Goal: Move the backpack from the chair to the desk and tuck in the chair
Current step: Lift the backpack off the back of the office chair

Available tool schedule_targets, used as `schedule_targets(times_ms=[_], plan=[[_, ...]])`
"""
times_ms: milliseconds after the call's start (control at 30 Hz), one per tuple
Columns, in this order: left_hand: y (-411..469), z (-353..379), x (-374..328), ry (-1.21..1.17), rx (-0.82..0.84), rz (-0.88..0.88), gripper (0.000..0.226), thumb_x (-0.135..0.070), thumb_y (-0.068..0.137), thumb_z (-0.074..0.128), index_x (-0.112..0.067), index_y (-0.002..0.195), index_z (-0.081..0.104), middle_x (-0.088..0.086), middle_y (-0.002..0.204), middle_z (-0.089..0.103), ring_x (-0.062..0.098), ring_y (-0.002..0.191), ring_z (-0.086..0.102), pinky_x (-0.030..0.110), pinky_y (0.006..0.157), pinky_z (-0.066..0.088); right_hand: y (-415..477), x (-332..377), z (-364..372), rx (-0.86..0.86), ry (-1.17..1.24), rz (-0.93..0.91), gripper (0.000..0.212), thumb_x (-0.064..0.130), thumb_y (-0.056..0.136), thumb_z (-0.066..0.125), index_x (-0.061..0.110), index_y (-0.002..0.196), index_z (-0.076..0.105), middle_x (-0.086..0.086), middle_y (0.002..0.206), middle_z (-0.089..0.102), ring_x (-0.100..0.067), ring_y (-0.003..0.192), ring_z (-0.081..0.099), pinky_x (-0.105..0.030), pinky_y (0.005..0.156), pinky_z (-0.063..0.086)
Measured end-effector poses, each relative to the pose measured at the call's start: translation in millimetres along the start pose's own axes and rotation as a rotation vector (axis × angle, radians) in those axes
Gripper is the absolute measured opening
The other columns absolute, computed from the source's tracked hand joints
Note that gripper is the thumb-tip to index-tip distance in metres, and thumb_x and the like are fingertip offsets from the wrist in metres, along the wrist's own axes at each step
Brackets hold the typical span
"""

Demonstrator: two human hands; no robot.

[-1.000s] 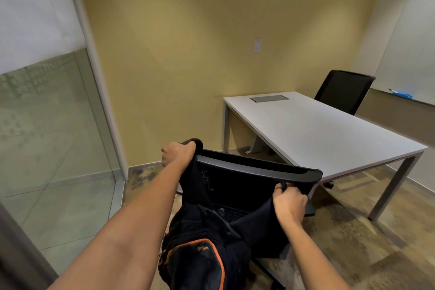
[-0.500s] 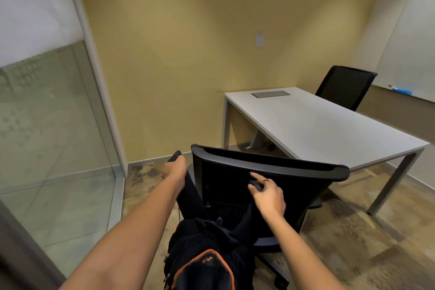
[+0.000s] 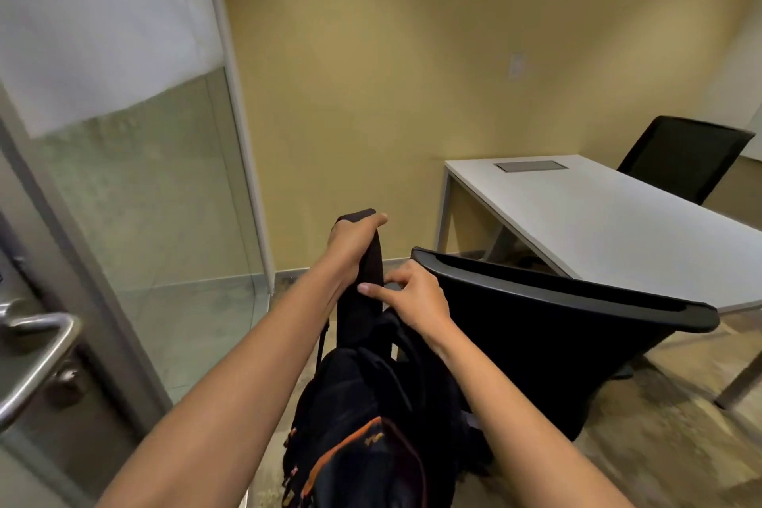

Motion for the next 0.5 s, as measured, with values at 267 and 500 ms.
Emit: schedule_targets(times_ms=[267,500], plan=[[10,-82,-2,0.351,0.329,0.354,0.039,-0.050,0.090,0.049,-0.016,0.106,0.061,-0.003,0.097,0.064,0.008,0.087,0.060,0.023,0.077,0.045,29,75,-2,-0.140,0.288,-0.109,0.032,0.047,0.074,0.075,0.030,0.058,0.052,0.013,0.074,0.040,-0.007,0.069,0.048,-0.030,0.064,0.037],[56,-152,74,0.482,0.215,0.209,0.070,-0.031,0.069,0.084,-0.023,0.130,0.051,-0.006,0.115,0.062,0.015,0.108,0.058,0.028,0.093,0.045,81,171,-8,-0.165,0.507,-0.257,0.045,0.035,0.077,0.076,0.023,0.053,0.040,0.011,0.069,0.038,-0.004,0.061,0.041,-0.024,0.059,0.032]])
Point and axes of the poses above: each hand's wrist, its own y-axis towards the middle knuckle, its own z-axis out of the palm, x = y × z, the point moved 8 cm from there along y, towards the middle knuckle
